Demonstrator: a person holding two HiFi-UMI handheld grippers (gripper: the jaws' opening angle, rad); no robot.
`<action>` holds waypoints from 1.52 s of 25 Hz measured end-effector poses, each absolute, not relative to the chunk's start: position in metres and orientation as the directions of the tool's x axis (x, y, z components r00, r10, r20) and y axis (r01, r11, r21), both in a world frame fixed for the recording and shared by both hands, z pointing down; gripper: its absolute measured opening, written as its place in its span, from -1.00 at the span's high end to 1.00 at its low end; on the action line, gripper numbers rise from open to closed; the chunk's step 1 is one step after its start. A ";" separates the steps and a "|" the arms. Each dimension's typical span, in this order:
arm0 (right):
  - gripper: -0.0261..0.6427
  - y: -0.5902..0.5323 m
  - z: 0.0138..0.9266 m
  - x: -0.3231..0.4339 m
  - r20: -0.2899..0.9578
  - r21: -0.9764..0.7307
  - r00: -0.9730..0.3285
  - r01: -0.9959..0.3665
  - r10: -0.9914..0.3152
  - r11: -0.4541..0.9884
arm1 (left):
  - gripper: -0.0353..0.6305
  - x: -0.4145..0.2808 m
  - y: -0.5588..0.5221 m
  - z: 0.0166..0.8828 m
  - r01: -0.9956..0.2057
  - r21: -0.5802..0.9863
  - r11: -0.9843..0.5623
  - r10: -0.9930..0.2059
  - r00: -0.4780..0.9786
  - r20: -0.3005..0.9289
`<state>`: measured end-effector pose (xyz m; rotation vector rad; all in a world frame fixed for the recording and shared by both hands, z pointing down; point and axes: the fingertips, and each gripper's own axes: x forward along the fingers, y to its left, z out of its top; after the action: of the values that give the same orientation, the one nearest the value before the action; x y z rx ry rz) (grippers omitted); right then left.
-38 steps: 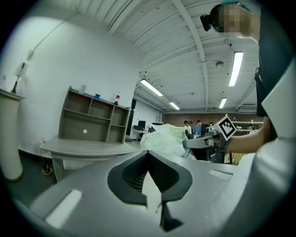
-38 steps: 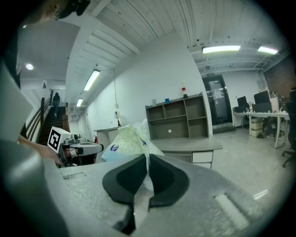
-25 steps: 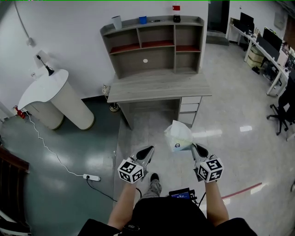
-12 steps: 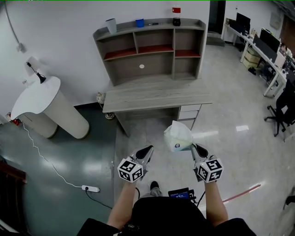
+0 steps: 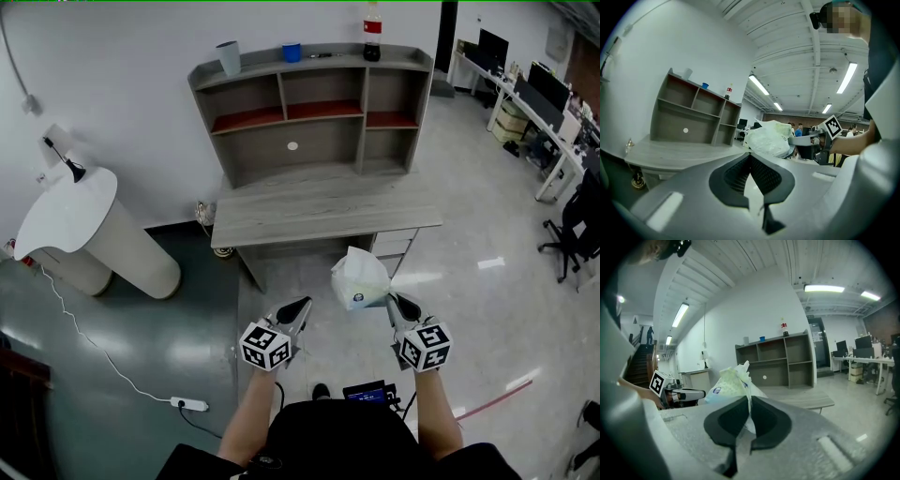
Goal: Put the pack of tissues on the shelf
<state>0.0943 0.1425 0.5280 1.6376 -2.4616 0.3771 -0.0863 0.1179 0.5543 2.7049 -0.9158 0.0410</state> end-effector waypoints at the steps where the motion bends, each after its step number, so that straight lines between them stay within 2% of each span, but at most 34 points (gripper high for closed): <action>1: 0.89 0.136 0.528 0.090 0.271 -0.119 -0.386 -0.923 -0.882 0.367 | 0.89 -0.090 0.111 0.555 -0.598 0.257 -0.759 -0.589 0.799 0.118; 12: 0.89 0.091 0.532 0.064 0.281 -0.118 -0.372 -0.928 -0.885 0.353 | 0.89 -0.109 0.066 0.563 -0.575 0.272 -0.772 -0.563 0.816 0.127; 23: 0.89 0.057 0.548 0.070 0.303 -0.128 -0.377 -0.926 -0.875 0.355 | 0.89 -0.106 0.038 0.576 -0.570 0.302 -0.764 -0.563 0.818 0.120; 38: 0.89 -0.051 0.546 0.100 0.277 -0.158 -0.428 -0.903 -0.860 0.399 | 0.89 -0.069 -0.056 0.573 -0.609 0.276 -0.744 -0.589 0.792 0.160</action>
<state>0.0996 -0.0509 0.5458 1.5877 -2.4980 0.4289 -0.0694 -0.0556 0.5731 2.6689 -0.9175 0.0887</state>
